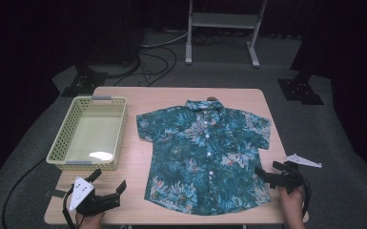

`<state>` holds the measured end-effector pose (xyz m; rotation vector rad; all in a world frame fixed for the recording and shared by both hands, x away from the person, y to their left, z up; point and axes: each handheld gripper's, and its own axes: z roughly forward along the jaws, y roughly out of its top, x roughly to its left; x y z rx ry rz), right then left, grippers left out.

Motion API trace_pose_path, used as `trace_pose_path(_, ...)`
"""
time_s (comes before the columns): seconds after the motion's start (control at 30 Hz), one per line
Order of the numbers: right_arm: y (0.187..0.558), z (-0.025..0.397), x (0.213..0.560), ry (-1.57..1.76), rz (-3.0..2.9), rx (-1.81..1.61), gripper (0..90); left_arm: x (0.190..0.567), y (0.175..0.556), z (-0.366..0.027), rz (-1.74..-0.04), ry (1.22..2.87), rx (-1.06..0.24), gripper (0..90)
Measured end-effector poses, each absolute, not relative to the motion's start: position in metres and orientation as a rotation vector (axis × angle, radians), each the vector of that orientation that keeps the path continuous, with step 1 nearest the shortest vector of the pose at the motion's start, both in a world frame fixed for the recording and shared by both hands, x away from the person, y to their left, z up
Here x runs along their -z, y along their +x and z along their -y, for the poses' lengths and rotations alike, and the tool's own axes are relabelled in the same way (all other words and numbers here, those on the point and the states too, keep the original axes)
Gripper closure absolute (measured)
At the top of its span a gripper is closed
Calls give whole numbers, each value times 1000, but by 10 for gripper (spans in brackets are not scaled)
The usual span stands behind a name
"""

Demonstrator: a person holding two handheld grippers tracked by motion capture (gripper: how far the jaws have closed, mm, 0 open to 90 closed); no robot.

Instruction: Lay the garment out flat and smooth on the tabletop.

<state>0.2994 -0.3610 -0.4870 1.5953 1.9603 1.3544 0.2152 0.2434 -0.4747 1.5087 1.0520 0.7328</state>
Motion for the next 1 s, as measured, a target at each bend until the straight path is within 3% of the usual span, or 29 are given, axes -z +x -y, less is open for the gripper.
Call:
trace_pose_path(0.27,299,361,487,1595,-1958,-1361,0,479,216,-252,-1139,1465,-772,0)
trace_pose_path(1.0,299,360,487,1587,-1971,-1350,0,479,225,-249,-1185,1466,-761,0)
